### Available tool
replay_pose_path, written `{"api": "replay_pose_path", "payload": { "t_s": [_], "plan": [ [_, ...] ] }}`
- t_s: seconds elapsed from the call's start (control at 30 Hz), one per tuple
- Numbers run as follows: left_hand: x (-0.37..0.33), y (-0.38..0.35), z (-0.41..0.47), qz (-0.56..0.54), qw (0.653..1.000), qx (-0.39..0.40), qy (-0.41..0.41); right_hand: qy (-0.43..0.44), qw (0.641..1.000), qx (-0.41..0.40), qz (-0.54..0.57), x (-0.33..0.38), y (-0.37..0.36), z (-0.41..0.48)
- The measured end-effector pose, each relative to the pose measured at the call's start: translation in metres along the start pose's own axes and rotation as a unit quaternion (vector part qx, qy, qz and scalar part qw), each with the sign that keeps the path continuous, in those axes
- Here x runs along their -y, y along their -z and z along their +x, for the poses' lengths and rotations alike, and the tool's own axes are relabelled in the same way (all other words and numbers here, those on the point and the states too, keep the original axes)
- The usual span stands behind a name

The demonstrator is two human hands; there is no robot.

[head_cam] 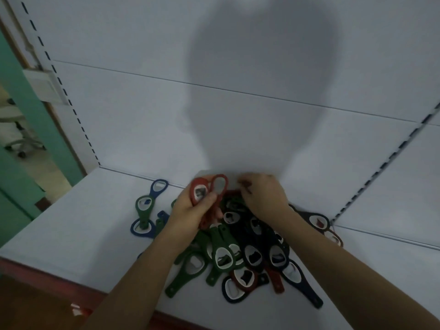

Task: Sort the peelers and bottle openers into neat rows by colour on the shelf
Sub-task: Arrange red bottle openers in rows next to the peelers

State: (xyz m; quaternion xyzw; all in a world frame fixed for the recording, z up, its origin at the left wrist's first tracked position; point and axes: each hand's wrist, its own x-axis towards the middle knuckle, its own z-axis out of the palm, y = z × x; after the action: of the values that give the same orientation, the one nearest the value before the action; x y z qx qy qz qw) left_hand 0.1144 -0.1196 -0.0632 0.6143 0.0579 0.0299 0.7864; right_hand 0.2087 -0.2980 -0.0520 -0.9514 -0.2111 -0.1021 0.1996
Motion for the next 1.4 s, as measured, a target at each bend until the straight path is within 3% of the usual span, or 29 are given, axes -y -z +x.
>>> {"api": "replay_pose_path", "payload": {
  "t_s": [0.1,0.3,0.4,0.5,0.57,0.67,0.77,0.83,0.9,0.97,1.27,1.4],
  "plan": [
    [-0.004,0.003,0.006,-0.140,0.989,-0.003,0.045,0.057,0.987,0.021,-0.148,-0.003,-0.013,-0.007],
    [-0.001,0.005,0.010,-0.159,0.984,-0.003,0.076,0.060,0.974,0.062,-0.208,0.009,-0.019,-0.002],
    [0.000,0.011,0.009,-0.178,0.979,-0.029,0.094,0.080,0.989,-0.059,-0.113,0.006,-0.014,-0.006],
    [-0.005,0.017,0.007,-0.195,0.974,-0.016,0.117,0.130,0.972,-0.171,0.091,0.008,-0.002,-0.014],
    [-0.010,0.019,0.006,-0.193,0.971,0.015,0.142,0.184,0.960,-0.136,0.164,0.019,0.005,-0.017],
    [-0.015,0.016,0.004,-0.165,0.973,0.053,0.155,0.232,0.958,-0.058,0.160,0.031,-0.002,-0.018],
    [-0.010,0.021,0.003,-0.160,0.977,0.012,0.143,0.117,0.976,-0.031,0.180,0.026,-0.015,-0.015],
    [-0.006,0.031,0.003,-0.200,0.969,-0.022,0.141,0.097,0.987,0.069,0.111,0.022,-0.024,-0.015],
    [0.000,0.040,0.003,-0.245,0.960,-0.020,0.138,0.140,0.974,0.179,0.023,0.018,-0.031,-0.017],
    [0.004,0.044,0.001,-0.252,0.959,-0.008,0.131,0.157,0.960,0.231,-0.008,0.015,-0.028,-0.016],
    [0.014,0.041,0.000,-0.166,0.977,-0.029,0.129,0.160,0.930,0.329,-0.037,0.015,-0.010,-0.006],
    [0.014,0.036,0.001,-0.134,0.983,-0.041,0.119,0.207,0.937,0.274,-0.068,0.014,-0.009,-0.011]
  ]
}}
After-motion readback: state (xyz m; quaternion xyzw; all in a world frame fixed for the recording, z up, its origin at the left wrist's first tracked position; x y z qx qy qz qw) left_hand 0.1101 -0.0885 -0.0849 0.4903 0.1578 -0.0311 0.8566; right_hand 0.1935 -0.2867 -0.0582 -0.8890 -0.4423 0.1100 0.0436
